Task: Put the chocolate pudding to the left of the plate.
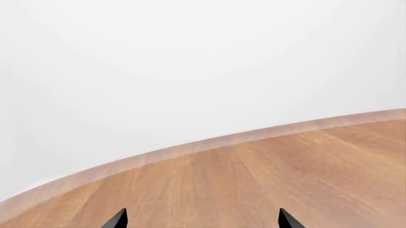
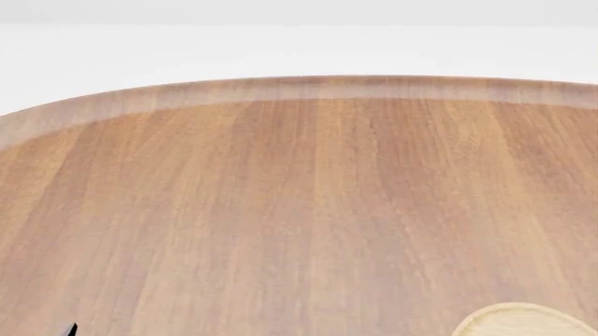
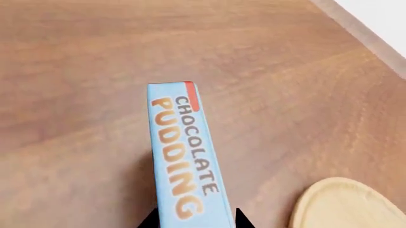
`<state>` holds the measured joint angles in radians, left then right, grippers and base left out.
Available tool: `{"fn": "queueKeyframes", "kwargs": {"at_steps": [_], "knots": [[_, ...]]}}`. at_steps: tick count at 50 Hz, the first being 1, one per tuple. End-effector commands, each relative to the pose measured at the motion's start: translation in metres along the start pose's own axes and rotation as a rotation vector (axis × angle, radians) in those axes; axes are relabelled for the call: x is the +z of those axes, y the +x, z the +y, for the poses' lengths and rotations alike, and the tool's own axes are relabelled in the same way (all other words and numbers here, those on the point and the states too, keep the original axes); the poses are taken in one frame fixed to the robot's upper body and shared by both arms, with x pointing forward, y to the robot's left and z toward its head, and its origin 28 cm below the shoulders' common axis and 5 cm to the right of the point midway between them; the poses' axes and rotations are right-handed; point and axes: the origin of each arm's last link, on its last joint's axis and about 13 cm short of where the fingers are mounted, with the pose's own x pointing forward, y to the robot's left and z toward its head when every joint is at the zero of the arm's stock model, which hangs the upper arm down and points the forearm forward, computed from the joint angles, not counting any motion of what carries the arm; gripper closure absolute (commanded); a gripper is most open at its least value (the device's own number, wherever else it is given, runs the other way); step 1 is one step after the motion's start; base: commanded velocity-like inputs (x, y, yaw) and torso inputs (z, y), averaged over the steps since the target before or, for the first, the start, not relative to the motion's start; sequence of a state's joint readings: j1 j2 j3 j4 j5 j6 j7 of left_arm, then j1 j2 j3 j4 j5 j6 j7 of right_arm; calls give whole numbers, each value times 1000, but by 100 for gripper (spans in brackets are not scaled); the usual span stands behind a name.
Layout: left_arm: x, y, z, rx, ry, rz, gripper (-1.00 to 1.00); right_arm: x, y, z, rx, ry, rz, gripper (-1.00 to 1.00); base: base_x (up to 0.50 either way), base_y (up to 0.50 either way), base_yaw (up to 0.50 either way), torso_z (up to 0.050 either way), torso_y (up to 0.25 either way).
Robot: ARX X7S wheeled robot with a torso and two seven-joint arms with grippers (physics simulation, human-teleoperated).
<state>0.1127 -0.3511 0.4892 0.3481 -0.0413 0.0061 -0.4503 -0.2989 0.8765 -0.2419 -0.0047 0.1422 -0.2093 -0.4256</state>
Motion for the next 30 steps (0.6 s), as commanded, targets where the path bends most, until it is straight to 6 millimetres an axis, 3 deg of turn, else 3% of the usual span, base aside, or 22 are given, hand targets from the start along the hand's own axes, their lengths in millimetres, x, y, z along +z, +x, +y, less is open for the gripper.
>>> {"fn": "queueKeyframes", "kwargs": {"at_steps": [1, 30], "knots": [[-1, 0, -1, -3, 2, 3, -100, 12, 2, -8, -16, -55, -19, 100, 0, 0, 0, 0, 0], [-2, -1, -2, -10, 5, 4, -100, 27, 20, -27, -46, -89, -60, 100, 0, 0, 0, 0, 0]]}}
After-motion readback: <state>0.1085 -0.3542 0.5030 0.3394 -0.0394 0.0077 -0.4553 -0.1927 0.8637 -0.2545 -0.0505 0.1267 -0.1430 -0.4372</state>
